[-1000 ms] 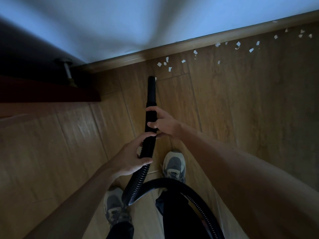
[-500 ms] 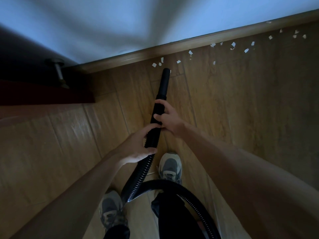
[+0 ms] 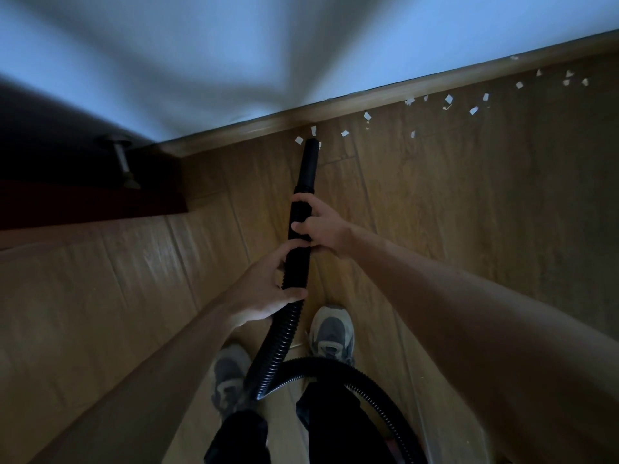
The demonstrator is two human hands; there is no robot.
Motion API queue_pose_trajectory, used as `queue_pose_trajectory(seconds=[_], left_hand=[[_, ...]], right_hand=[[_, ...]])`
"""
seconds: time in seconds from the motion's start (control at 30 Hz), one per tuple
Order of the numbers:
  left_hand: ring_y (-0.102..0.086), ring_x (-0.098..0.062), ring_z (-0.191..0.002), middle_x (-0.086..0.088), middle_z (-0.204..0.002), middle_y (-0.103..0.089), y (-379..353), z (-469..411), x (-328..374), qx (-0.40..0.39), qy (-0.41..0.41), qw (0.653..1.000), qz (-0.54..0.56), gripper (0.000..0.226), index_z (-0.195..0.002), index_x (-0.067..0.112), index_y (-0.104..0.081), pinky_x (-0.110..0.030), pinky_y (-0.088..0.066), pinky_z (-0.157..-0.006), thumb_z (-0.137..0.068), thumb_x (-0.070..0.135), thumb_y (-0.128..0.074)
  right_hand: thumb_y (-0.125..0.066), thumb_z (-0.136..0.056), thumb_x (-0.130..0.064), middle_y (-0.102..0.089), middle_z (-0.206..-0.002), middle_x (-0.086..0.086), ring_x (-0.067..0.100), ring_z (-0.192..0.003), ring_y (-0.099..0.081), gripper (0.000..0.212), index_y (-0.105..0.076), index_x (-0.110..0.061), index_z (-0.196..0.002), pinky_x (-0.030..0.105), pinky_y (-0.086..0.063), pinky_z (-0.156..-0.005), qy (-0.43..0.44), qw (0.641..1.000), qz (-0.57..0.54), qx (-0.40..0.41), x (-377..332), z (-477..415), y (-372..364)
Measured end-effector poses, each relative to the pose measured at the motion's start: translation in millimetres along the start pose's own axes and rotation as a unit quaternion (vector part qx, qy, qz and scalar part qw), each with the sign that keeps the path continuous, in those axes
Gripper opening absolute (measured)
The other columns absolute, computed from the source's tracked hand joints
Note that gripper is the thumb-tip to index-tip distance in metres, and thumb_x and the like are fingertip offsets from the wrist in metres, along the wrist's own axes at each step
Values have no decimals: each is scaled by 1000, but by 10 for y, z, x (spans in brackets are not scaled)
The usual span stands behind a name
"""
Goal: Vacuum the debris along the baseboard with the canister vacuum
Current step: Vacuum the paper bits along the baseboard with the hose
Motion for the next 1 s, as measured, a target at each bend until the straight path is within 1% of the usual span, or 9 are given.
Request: queue_pose_trajectory(seconds=[0.13, 0.2, 0.27, 0.33, 0.43, 0.57, 0.73, 0.83, 1.0], left_hand=[[-58, -25, -89, -7, -114, -52, 23, 34, -5, 1, -9, 999, 34, 69, -113, 65, -50, -43, -58, -76, -77, 12, -77], [-57, -25, -92, -6, -114, -52, 51, 49, -12, 1, -10, 999, 44, 67, -117, 60, -50, -43, -58, -78, -74, 17, -77], [-57, -28, -94, -7, -115, -51, 90, 52, -40, 3, -12, 999, 51, 68, -121, 55, -49, -42, -58, -78, -79, 10, -77], [-57, -29, -96, -9, -116, -51, 124, 56, -55, 3, -12, 998, 54, 68, -122, 53, -49, -40, -58, -77, -82, 5, -75], [-56, -32, -98, -9, -117, -50, 142, 75, -77, -2, -13, 998, 60, 67, -118, 57, -50, -43, -59, -78, -76, 12, -77], [-57, -36, -100, -9, -118, -49, 155, 48, -77, -13, -10, 998, 62, 67, -116, 59, -51, -51, -59, -81, -74, 13, -75], [-58, -35, -99, -13, -116, -49, 152, -18, 7, -20, -17, 998, 58, 69, -115, 54, -52, -50, -59, -85, -82, -3, -72], [-59, -36, -102, -10, -116, -52, 142, -40, 42, -28, -17, 999, 43, 70, -113, 59, -52, -56, -56, -87, -83, 0, -73], [-61, -33, -106, -1, -117, -54, 146, -112, 131, -39, -20, 999, 6, 67, -115, 61, -48, -52, -57, -88, -84, 7, -73]], right_hand=[[-54, -96, -3, -50, -132, 9, 29, -116, -55, 53, -46, -34, -138, 47, -57, -89, -4, 1000, 26, -6, -80, -8, -49], [-54, -96, -2, -50, -133, 9, 28, -118, -54, 52, -48, -33, -137, 45, -56, -92, 10, 999, 43, -14, -127, -27, -95], [-54, -95, -2, -50, -134, 9, 27, -119, -53, 52, -49, -33, -136, 43, -54, -94, 28, 998, 57, -15, -161, -47, -135], [-54, -95, -3, -50, -133, 8, 27, -118, -54, 52, -49, -35, -136, 43, -55, -92, 35, 998, 56, -11, -178, -54, -163], [-54, -95, -4, -49, -133, 8, 28, -116, -54, 52, -49, -36, -136, 45, -57, -89, 35, 998, 48, -10, -149, -52, -189], [-53, -96, -3, -49, -132, 10, 29, -115, -55, 52, -48, -34, -137, 36, -57, -75, 28, 999, 27, 5, -127, -44, -180], [-52, -96, -4, -49, -133, 10, 27, -113, -55, 53, -46, -36, -138, 35, -56, -74, 22, 999, 8, 24, -133, -29, -110], [-51, -96, -4, -49, -135, 10, 26, -112, -56, 54, -45, -36, -140, 31, -54, -70, 18, 999, -5, 31, -119, -8, -56], [-51, -97, -4, -49, -136, 9, 26, -114, -56, 53, -46, -38, -138, 32, -55, -71, 3, 998, -30, 52, -144, -7, 51]])
Point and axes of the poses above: each hand's wrist, its own z-axis away from the middle knuckle, its own y-axis out of the back of the hand, x = y × z, the point moved 5 cm from there along -z, towards the middle knuckle
